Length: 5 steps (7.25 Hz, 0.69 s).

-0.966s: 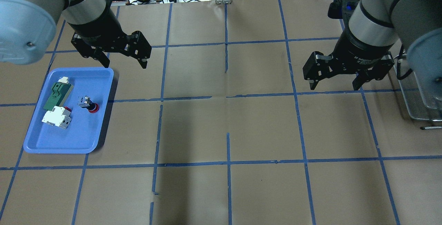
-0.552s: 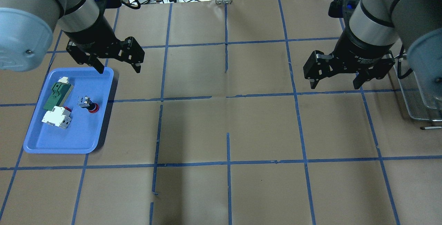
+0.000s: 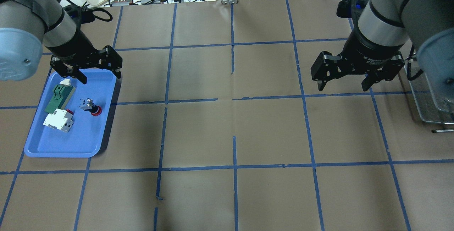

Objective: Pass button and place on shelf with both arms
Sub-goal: 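Lower the left gripper toward the red push button in the blue tray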

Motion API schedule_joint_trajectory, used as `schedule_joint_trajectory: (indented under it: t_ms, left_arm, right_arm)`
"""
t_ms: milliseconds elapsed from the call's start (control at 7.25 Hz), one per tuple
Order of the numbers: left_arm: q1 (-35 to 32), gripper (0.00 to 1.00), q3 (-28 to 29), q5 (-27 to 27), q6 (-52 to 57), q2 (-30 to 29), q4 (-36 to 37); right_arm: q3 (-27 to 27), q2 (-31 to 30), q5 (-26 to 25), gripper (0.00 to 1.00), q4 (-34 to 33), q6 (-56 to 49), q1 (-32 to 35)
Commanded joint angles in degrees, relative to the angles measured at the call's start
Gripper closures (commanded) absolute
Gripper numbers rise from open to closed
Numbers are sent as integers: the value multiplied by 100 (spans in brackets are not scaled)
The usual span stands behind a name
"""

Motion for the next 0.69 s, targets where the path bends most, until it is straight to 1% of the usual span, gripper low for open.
schedule_joint_trajectory:
  t_ms: [0,276,414,552]
  left_arm:
    - [554,0,-90,25,1028,-475,438]
    - [669,0,-204,33,1776,-791,867]
    - [818,0,-370,33,2180,-844,1105]
    - [967,0,-493,33,2567,-880,1194]
  right_arm:
    - [-6,-2,-9,0,-7,-5,-5]
    - [-15,-2,-35,0,-7,-5,-5]
    - [-15,7,0,0,-24,-5,-48]
    - [-15,7,-52,0,-16,13,-66]
